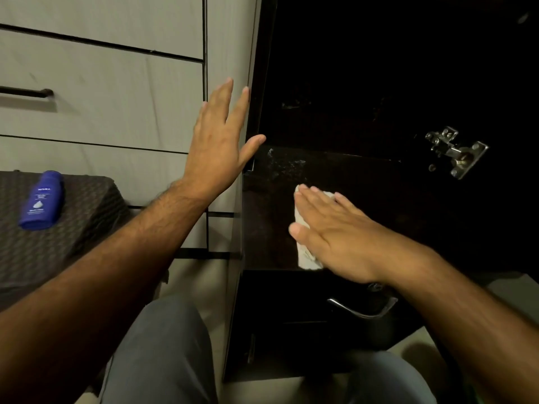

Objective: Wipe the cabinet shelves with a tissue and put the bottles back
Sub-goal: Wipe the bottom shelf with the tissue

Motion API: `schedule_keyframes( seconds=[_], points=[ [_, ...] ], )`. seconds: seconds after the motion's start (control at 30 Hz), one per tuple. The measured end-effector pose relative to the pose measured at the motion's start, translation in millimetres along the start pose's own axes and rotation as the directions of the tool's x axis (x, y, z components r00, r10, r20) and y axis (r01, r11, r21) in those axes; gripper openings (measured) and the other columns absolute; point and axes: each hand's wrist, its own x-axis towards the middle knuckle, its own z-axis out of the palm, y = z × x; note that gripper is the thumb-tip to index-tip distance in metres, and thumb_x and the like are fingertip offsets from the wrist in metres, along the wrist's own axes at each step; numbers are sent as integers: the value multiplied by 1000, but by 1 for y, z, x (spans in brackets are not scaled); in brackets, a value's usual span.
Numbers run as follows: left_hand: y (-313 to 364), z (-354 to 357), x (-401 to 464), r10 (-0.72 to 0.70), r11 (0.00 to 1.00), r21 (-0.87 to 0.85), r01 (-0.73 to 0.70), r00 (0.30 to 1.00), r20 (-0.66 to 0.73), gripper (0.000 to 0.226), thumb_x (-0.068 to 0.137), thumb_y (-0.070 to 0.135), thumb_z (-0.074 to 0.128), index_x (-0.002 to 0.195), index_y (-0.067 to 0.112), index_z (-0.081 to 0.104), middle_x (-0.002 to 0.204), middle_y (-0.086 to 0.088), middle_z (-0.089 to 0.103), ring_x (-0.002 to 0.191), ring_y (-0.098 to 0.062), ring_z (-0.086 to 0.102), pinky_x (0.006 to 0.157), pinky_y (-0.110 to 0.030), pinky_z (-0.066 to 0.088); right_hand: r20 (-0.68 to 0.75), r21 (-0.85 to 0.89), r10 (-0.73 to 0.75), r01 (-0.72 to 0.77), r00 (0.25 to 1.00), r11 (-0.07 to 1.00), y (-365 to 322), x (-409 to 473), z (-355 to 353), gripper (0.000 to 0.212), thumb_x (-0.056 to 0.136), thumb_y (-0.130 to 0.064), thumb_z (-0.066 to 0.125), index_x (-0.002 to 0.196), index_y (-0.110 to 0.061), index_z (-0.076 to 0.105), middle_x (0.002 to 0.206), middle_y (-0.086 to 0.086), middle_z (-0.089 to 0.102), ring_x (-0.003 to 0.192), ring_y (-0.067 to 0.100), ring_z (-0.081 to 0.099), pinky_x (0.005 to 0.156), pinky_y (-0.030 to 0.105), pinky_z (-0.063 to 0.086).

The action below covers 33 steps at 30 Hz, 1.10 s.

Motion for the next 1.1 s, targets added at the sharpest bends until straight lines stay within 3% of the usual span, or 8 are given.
schedule_keyframes(
  seconds=[0.13, 0.3, 0.4, 0.53, 0.7, 0.8, 0.93, 1.1],
  points=[
    [0, 1, 0, -2, 1000, 8, 2, 1000, 9, 70, 99, 48, 45, 155, 14, 19, 162, -17, 14, 149, -30, 12, 119, -52, 21, -31, -1, -8, 8, 999, 1000, -28, 33, -7, 69, 100, -56, 11, 154, -18, -11, 162, -2, -19, 147, 10, -20, 120, 34, -11],
    [-2, 5, 0, 3, 1000, -5, -3, 1000, 16, 72, 99, 51, 39, 155, 13, 17, 162, -17, 13, 149, -30, 12, 119, -51, 20, -90, 5, -192, 194, 977, 981, -33, -5, 17, 72, 90, -66, 2, 149, -32, -19, 155, -20, -27, 138, -5, -30, 110, 24, -21],
    [-2, 6, -1, 1, 1000, -21, 0, 1000, 18, 72, 99, 51, 39, 155, 13, 16, 162, -17, 13, 150, -30, 11, 120, -51, 19, 3, 16, -91, 91, 996, 996, -23, 0, 5, 66, 97, -60, 7, 151, -30, -18, 157, -16, -26, 140, -3, -28, 115, 28, -18],
    [1, 5, -1, -7, 999, -36, 8, 1000, 20, 71, 100, 50, 41, 155, 12, 16, 162, -17, 13, 150, -30, 11, 120, -51, 18, -26, 13, -31, 31, 999, 999, -43, 36, -7, 68, 101, -55, 12, 154, -18, -11, 162, -2, -20, 146, 11, -22, 121, 37, -11],
    [-3, 6, -2, 2, 1000, -17, -1, 1000, 28, 72, 99, 50, 40, 155, 12, 16, 161, -18, 13, 150, -30, 12, 119, -53, 20, -134, 5, -237, 240, 962, 971, -53, 7, 18, 71, 95, -61, 9, 152, -26, -13, 159, -13, -22, 142, 2, -27, 111, 27, -20],
    [-4, 5, -2, 8, 1000, -10, -8, 999, 35, 72, 99, 50, 42, 155, 13, 15, 161, -18, 13, 150, -31, 11, 119, -54, 19, -41, 15, -145, 146, 989, 989, -32, 2, 10, 69, 93, -63, 6, 150, -32, -16, 158, -18, -24, 140, -3, -27, 112, 28, -18],
    [-1, 4, -2, -1, 1000, -1, 1, 999, 43, 72, 99, 49, 44, 155, 14, 15, 161, -18, 13, 149, -31, 12, 119, -54, 20, -18, -12, 4, -4, 1000, 1000, -37, 36, -8, 69, 101, -56, 11, 154, -19, -11, 162, -2, -18, 147, 11, -19, 120, 37, -11],
    [-3, 1, -2, 13, 1000, 18, -14, 999, 44, 72, 98, 51, 42, 155, 15, 17, 161, -19, 14, 149, -32, 12, 119, -54, 18, -99, 7, -212, 214, 972, 977, -55, 19, 14, 69, 98, -57, 12, 154, -23, -10, 161, -8, -20, 145, 6, -24, 113, 29, -17]
  ],
)
